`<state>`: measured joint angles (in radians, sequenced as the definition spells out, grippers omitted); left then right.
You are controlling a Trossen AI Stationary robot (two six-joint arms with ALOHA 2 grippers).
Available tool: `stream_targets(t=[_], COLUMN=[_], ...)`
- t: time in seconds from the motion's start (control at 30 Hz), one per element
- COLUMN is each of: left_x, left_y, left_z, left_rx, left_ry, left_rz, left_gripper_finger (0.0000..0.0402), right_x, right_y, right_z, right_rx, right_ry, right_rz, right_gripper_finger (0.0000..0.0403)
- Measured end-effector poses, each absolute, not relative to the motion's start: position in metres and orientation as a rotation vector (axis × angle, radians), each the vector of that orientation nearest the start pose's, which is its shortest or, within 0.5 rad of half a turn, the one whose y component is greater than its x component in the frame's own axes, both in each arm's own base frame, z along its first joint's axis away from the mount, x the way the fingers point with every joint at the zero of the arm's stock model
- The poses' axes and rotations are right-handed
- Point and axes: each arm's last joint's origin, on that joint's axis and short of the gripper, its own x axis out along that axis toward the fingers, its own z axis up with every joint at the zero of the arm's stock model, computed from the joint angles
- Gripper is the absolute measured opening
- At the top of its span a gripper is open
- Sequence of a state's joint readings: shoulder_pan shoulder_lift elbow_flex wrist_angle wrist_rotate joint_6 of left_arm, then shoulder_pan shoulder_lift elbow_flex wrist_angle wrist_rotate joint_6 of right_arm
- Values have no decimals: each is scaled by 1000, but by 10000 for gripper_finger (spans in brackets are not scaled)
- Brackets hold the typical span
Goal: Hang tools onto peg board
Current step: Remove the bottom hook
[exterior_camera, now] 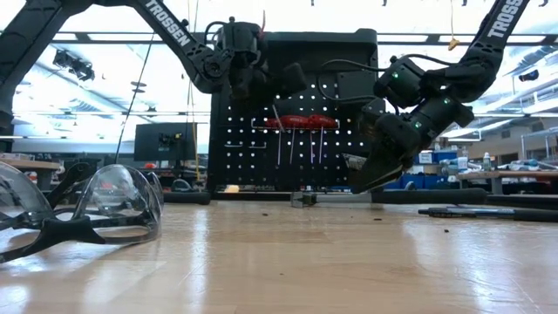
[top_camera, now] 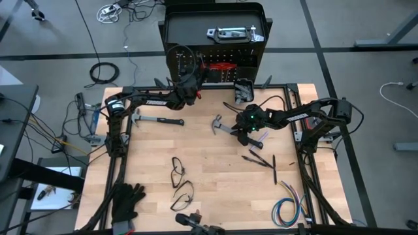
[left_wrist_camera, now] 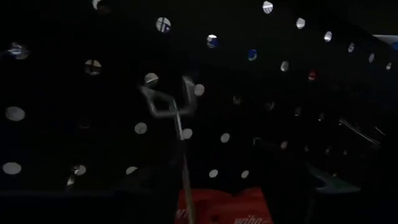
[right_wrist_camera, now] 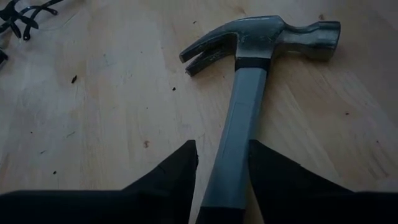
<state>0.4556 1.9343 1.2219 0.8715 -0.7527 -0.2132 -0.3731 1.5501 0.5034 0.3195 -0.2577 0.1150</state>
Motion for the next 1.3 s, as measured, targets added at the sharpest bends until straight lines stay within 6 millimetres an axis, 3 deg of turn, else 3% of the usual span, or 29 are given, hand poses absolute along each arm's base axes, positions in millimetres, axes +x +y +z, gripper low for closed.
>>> stream_targets(t=[0.33, 0.6, 0.9, 1.03, 1.1, 1.2, 1.3], left_x=[376, 377, 356, 352, 355, 359, 364], left_y=[201, 168, 156, 154, 155, 156, 160], left_z=[253, 280, 305, 296, 282, 258, 246], left_rx=[-131, 44, 120, 165, 220, 400, 547], left_ry=[-241, -130, 78, 254, 333, 483, 576], left_rz=[1128, 1124, 1052, 999, 952, 930, 969], left_gripper_finger=[194, 193, 193, 193, 193, 193, 193], right_x=[245, 244, 244, 246, 248, 250, 251], right_y=[-88, -88, -87, -78, -69, -54, -42], right_z=[121, 120, 125, 137, 142, 148, 149], right_rx=[338, 360, 395, 390, 349, 272, 232], right_ry=[698, 705, 682, 637, 625, 611, 623], right_rz=[-152, -161, -171, -167, -176, -196, -245], right_gripper_finger=[133, 128, 128, 128, 128, 128, 128])
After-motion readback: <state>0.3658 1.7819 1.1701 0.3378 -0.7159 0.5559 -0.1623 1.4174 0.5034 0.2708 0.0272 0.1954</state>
